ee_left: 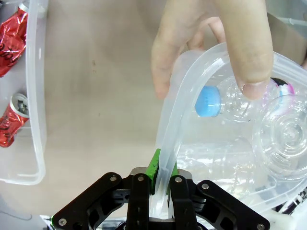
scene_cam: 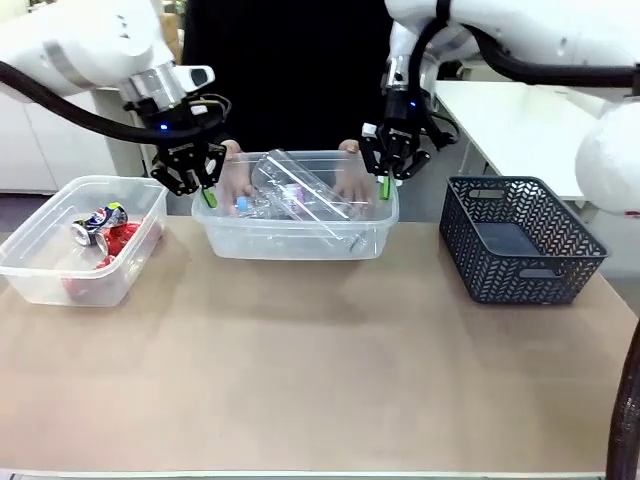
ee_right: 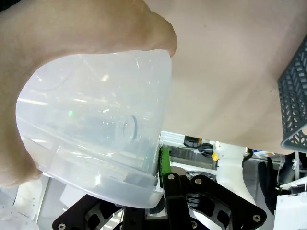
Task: Sort the waste into each basket.
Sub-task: Release the Organizing box you were holding.
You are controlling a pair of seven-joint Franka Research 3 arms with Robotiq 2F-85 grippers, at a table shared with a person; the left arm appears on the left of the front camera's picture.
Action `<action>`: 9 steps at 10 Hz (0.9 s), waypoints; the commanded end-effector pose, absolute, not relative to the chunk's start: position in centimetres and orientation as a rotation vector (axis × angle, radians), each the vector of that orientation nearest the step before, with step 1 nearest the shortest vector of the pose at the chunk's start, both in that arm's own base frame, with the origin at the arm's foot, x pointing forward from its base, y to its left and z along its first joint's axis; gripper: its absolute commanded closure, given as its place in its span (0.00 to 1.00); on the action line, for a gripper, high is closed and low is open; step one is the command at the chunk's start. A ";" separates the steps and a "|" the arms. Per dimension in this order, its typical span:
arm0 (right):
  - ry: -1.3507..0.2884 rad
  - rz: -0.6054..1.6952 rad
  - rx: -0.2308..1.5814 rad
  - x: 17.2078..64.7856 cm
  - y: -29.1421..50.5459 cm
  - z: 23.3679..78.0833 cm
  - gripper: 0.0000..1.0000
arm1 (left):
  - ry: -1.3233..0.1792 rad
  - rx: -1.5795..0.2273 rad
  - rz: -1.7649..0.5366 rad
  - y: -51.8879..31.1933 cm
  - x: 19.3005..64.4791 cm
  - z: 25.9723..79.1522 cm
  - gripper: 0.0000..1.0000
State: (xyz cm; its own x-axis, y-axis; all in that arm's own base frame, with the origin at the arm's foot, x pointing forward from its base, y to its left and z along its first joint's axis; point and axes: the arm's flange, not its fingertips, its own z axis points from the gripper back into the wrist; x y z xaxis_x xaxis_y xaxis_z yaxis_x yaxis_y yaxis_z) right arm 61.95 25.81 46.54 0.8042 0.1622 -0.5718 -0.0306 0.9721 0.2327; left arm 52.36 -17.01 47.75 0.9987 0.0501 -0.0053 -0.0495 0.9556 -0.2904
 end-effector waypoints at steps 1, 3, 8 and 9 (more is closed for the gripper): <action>0.619 0.117 0.224 61.1 25.9 47.0 0.95 | -0.016 -0.298 0.053 -16.9 52.5 48.2 0.94; 0.619 0.117 0.224 61.1 25.9 47.0 0.95 | -0.016 -0.298 0.053 -16.9 52.5 48.2 0.94; 0.622 0.104 0.219 61.9 25.8 46.8 0.91 | -0.003 -0.294 0.050 -17.0 52.4 47.8 0.94; 0.539 0.081 0.242 61.1 25.3 47.3 0.39 | -0.008 -0.312 0.017 -17.3 52.2 48.3 0.36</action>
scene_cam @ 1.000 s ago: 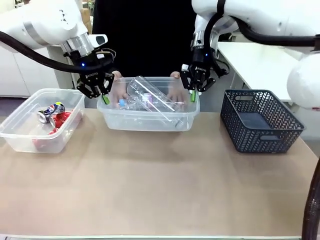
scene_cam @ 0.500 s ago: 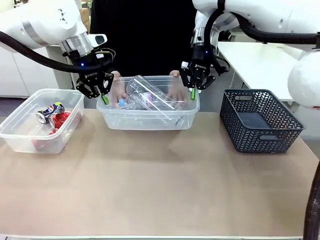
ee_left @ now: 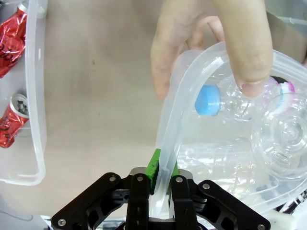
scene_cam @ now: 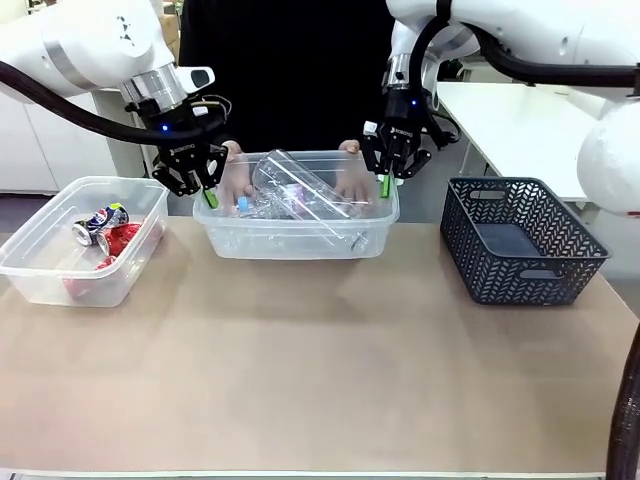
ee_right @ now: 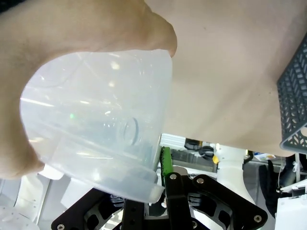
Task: Sort the waste into each basket.
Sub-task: Release the Organizing box you were holding.
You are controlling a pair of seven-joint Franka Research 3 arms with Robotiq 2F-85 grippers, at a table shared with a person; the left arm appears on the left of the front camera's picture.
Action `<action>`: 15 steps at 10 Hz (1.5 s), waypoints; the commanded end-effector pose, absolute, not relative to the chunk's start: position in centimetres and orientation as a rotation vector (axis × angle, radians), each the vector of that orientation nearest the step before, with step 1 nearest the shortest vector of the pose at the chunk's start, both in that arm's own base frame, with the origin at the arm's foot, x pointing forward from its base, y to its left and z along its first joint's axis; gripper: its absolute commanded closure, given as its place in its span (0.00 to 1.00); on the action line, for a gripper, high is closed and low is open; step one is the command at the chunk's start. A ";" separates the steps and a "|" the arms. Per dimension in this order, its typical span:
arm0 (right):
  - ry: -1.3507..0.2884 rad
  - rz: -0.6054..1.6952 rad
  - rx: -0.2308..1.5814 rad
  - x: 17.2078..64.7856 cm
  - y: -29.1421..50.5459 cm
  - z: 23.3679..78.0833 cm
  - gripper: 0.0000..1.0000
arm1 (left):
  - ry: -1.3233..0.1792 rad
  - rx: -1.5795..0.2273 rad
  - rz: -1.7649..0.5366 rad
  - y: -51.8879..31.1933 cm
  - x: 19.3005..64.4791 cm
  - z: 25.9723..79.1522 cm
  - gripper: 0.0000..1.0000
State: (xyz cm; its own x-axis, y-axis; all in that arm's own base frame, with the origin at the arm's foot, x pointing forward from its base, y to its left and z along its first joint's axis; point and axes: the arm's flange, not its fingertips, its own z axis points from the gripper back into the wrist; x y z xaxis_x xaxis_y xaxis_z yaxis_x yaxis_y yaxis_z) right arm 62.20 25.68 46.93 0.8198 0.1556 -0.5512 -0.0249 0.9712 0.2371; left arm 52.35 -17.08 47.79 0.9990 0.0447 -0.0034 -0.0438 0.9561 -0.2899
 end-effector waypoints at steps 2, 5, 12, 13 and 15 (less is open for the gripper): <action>0.504 0.080 0.273 60.7 24.9 47.4 0.00 | -0.033 -0.301 0.025 -17.2 51.6 48.8 0.00; 0.376 0.051 0.339 59.3 23.6 47.9 0.18 | -0.102 -0.314 0.028 -16.3 49.8 50.4 0.00; -0.121 -0.054 0.309 48.4 21.5 51.0 0.00 | -0.154 -0.389 0.021 -13.8 49.8 51.6 0.00; 0.010 -0.073 0.355 54.7 22.6 52.7 0.00 | -0.164 -0.333 0.044 -14.6 49.7 52.6 0.00; 0.010 -0.073 0.355 54.7 22.6 52.7 0.00 | -0.164 -0.333 0.044 -14.6 49.7 52.6 0.00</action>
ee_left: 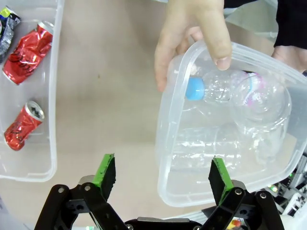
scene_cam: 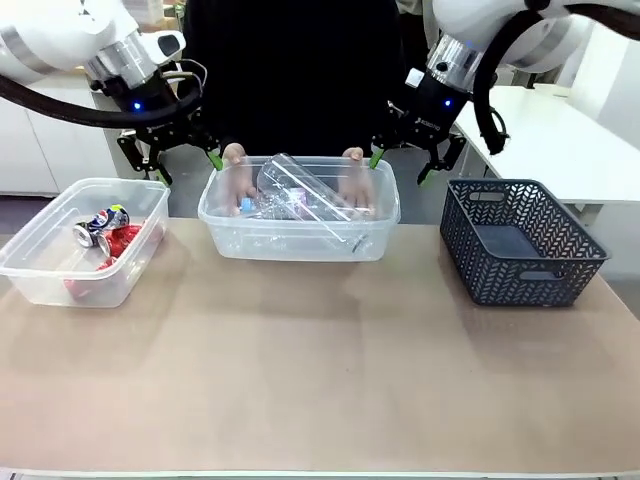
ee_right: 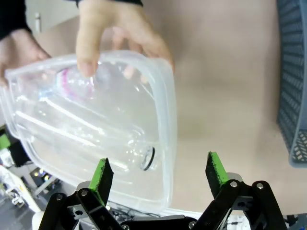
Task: Sort the waste into each basket.
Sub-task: Release the Organizing box you were holding.
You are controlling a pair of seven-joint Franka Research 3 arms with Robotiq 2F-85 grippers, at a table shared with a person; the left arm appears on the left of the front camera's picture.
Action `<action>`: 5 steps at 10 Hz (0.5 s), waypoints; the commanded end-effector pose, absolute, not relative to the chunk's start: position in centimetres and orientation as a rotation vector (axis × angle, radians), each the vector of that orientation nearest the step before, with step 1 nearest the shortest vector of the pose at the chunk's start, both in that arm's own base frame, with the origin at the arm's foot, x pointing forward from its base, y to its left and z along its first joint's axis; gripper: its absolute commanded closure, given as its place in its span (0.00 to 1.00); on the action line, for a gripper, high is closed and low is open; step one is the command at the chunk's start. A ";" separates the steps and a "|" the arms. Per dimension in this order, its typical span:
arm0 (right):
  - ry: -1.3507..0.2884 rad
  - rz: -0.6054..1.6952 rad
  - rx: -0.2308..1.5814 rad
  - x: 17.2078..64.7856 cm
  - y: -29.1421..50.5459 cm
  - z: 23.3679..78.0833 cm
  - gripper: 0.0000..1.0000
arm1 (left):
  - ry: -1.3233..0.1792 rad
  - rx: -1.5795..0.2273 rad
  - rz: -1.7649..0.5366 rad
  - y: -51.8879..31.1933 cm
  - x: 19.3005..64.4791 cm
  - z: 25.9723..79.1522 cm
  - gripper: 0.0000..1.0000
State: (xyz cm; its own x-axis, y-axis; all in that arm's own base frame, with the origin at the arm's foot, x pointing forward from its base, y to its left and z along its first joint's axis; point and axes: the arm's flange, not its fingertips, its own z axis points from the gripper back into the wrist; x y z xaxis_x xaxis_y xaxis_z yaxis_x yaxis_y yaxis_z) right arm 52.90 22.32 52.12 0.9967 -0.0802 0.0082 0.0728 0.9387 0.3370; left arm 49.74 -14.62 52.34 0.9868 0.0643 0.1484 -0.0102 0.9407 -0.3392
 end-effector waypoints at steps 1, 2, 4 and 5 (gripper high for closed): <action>0.010 -0.073 0.355 54.7 22.6 52.7 0.00 | -0.164 -0.333 0.044 -14.6 49.7 52.6 0.00; 0.010 -0.073 0.355 54.7 22.6 52.7 0.00 | -0.164 -0.333 0.044 -14.6 49.7 52.6 0.00; 0.010 -0.073 0.355 54.7 22.6 52.7 0.00 | -0.164 -0.333 0.044 -14.6 49.7 52.6 0.00; 0.010 -0.073 0.355 54.7 22.6 52.7 0.00 | -0.164 -0.333 0.044 -14.6 49.7 52.6 0.00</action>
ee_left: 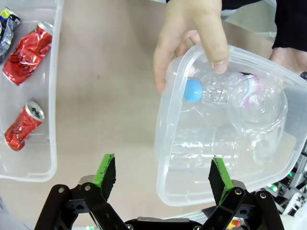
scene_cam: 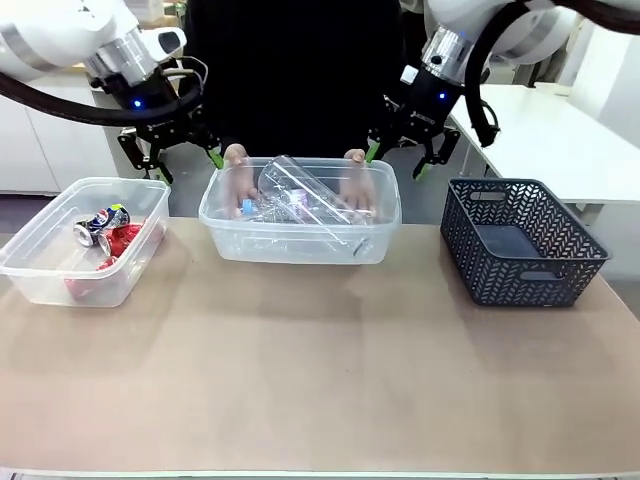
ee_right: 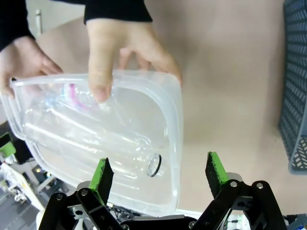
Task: Sort the waste into each basket.
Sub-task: Release the Organizing box you were holding.
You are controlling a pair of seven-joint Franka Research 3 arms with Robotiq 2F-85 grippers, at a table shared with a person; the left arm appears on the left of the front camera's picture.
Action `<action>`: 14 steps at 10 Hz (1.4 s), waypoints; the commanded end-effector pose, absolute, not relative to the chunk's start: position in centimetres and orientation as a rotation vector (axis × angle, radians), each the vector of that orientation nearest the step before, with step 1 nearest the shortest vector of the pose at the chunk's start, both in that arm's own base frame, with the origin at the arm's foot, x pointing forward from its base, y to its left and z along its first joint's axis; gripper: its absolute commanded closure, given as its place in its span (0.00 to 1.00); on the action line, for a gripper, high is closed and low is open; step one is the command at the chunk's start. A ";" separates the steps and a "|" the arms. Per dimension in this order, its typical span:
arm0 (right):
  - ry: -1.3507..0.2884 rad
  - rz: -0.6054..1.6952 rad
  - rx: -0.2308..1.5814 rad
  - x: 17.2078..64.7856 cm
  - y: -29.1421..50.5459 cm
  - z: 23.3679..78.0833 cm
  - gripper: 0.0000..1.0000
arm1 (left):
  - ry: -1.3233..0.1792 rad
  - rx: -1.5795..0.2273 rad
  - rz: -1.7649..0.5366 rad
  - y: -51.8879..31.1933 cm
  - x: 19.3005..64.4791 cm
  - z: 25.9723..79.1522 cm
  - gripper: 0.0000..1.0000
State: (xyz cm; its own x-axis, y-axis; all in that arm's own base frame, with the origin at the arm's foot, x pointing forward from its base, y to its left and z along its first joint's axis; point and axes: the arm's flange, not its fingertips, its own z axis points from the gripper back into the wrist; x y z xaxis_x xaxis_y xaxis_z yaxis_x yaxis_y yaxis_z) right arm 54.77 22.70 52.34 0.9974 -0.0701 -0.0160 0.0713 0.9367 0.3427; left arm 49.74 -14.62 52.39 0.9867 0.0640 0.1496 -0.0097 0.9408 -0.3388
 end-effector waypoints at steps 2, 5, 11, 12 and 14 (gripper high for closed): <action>0.010 -0.073 0.355 54.7 22.6 52.7 0.00 | -0.164 -0.333 0.044 -14.6 49.7 52.6 0.00; -0.041 0.099 0.272 48.9 21.4 53.0 0.00 | -0.134 -0.357 -0.171 -15.5 46.6 54.7 0.00; -0.291 0.005 0.509 26.2 10.1 53.0 0.00 | -0.326 -0.257 -0.349 -15.4 27.2 55.8 0.00; -0.320 -0.024 0.479 26.8 10.4 52.3 0.00 | -0.294 -0.264 -0.370 -16.0 27.8 54.5 0.00; -0.251 0.047 0.498 27.7 10.5 53.6 0.00 | -0.311 -0.232 -0.353 -15.3 27.2 58.1 0.00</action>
State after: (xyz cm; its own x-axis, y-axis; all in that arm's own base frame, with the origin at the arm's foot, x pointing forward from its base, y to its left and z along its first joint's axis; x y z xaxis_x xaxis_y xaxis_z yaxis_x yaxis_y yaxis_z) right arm 26.92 9.82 53.96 0.9621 -0.0468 0.2686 -0.0872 0.8807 0.4656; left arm 26.46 -15.46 56.83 0.8911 -0.3032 0.3377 0.3763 0.9096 -0.1761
